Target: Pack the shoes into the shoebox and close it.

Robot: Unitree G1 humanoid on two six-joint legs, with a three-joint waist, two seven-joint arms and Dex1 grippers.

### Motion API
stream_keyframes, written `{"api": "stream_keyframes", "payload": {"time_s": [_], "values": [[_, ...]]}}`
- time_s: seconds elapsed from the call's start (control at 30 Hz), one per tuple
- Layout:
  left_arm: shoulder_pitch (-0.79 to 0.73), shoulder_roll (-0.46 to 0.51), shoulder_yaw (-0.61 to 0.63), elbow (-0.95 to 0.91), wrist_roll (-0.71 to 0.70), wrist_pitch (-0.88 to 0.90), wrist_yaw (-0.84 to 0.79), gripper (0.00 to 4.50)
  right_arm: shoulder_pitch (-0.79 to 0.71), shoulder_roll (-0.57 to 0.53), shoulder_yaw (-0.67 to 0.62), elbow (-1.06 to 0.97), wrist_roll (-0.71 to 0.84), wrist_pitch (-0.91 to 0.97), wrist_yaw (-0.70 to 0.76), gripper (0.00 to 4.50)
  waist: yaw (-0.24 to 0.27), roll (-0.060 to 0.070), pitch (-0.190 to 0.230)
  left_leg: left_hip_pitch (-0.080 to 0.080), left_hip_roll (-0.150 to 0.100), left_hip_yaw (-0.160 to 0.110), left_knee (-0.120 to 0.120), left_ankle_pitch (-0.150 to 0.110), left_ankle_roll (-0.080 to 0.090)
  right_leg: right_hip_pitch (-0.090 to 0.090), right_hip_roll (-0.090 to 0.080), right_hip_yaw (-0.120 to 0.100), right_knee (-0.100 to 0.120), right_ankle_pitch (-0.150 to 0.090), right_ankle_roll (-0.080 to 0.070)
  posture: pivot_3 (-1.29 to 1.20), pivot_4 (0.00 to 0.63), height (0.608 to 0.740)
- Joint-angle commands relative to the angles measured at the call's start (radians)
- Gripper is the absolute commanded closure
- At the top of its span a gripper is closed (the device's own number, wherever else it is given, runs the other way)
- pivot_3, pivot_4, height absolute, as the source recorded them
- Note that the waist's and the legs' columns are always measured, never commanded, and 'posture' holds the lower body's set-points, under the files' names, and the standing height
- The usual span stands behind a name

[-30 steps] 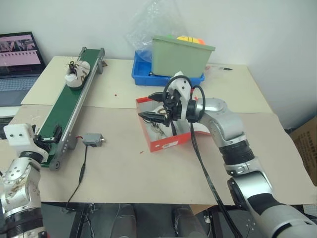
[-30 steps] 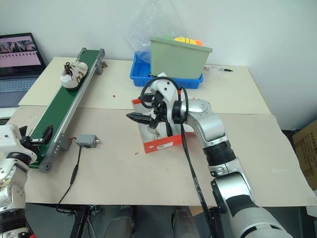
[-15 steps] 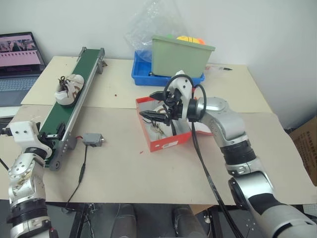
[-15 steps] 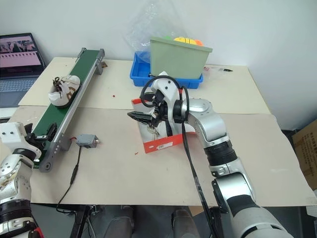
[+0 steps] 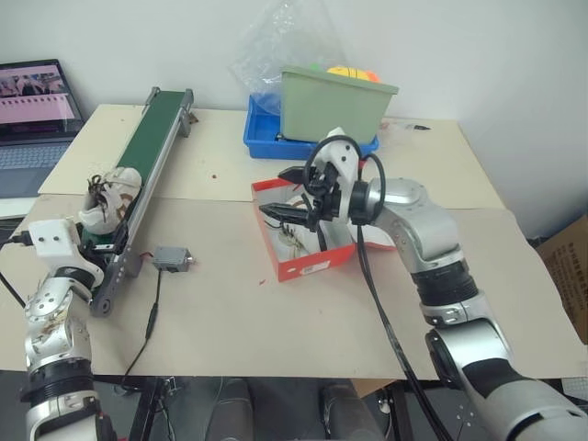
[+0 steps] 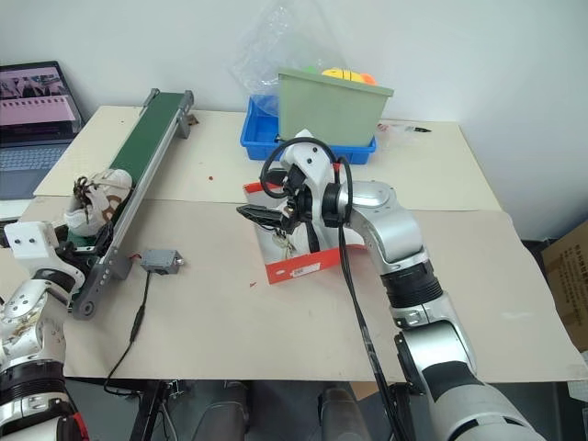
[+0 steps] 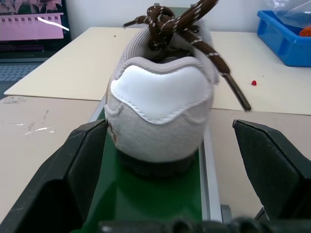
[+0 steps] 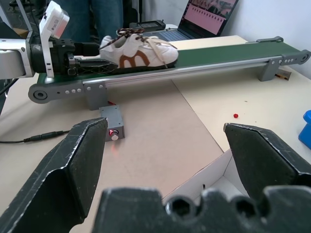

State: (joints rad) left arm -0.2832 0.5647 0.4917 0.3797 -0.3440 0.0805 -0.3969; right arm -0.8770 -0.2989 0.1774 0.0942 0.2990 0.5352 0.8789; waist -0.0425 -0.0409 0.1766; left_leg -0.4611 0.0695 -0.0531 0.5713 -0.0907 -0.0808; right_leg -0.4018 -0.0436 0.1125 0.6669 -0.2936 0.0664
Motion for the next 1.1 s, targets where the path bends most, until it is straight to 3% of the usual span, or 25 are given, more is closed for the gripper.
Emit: {"api": "stream_keyframes", "payload": {"time_s": [0.03,0.07,0.1,0.13,0.2,0.3,0.53,0.77,0.87,1.1], "values": [[-0.034,0.022,0.01,0.004,-0.008,-0.013,-0.001,0.09,-0.002,-0.006,-0.03,-0.042,0.02,0.007,-0.007,0.0,0.005,0.0,0.0,0.0,0.0,0.0,0.0,0.0,0.0,0.0,0.0,0.0,0.0,0.0,0.0,0.0,0.15,0.74],[-0.038,0.024,0.013,0.011,-0.007,-0.012,0.005,0.09,-0.002,-0.007,-0.03,-0.043,0.021,0.008,-0.009,0.0,0.007,0.0,0.0,0.0,0.0,0.0,0.0,0.0,0.0,0.0,0.0,0.0,0.0,0.0,0.0,0.0,0.15,0.74],[-0.04,0.025,0.016,0.015,-0.006,-0.012,0.009,0.59,-0.001,-0.008,-0.03,-0.046,0.023,0.009,-0.01,0.0,0.009,0.0,0.0,0.0,0.0,0.0,0.0,0.0,0.0,0.0,0.0,-0.001,0.0,0.0,0.0,0.0,0.15,0.74],[-0.043,0.025,0.018,0.015,-0.015,-0.011,-0.001,0.72,-0.002,-0.008,-0.03,-0.046,0.023,0.009,-0.011,0.0,0.009,0.0,0.0,0.0,0.0,0.0,0.0,0.0,0.0,0.0,0.0,-0.001,0.0,0.0,0.0,0.0,0.15,0.74],[-0.046,0.026,0.009,-0.003,-0.023,0.001,-0.012,1.47,-0.002,-0.009,-0.031,-0.048,0.023,0.01,-0.013,0.0,0.009,0.0,0.0,0.0,0.0,0.0,0.0,0.0,0.0,0.0,0.0,-0.001,0.0,0.0,0.0,0.0,0.15,0.74],[-0.047,0.021,-0.019,-0.083,-0.023,0.044,-0.002,2.26,-0.001,-0.009,-0.037,-0.052,0.029,0.02,-0.015,0.0,0.01,0.0,0.0,0.0,0.0,0.0,0.0,0.0,0.0,0.0,0.0,-0.001,0.0,0.0,0.0,0.0,0.15,0.74],[-0.143,-0.091,-0.181,-0.44,-0.041,0.186,0.061,2.26,-0.115,0.142,-0.342,0.099,0.302,0.308,-0.233,0.0,0.023,0.0,0.0,0.0,0.0,-0.002,0.001,0.0,0.0,0.002,0.0,-0.002,0.001,0.0,0.0,0.0,0.15,0.74],[-0.227,-0.249,-0.323,-0.694,-0.056,0.336,0.187,2.26,-0.206,0.24,-0.6,0.281,0.466,0.427,-0.534,0.0,0.02,0.0,0.0,0.0,0.0,-0.001,0.001,0.0,0.0,0.002,0.0,-0.001,0.0,0.0,0.0,0.0,0.15,0.74],[-0.298,-0.339,-0.346,-0.751,-0.117,0.407,0.242,2.26,-0.193,0.239,-0.594,0.268,0.47,0.444,-0.557,0.0,0.02,0.0,0.0,0.0,0.0,-0.001,0.002,0.001,0.0,0.002,0.0,-0.001,0.002,0.0,0.0,0.0,0.15,0.74],[-0.321,-0.381,-0.396,-0.777,-0.114,0.461,0.252,2.26,-0.193,0.234,-0.612,0.261,0.501,0.438,-0.595,0.0,-0.001,0.001,0.0,0.0,-0.001,-0.002,0.003,0.001,0.0,0.002,0.0,-0.001,0.002,0.0,0.0,0.0,0.15,0.74]]}}
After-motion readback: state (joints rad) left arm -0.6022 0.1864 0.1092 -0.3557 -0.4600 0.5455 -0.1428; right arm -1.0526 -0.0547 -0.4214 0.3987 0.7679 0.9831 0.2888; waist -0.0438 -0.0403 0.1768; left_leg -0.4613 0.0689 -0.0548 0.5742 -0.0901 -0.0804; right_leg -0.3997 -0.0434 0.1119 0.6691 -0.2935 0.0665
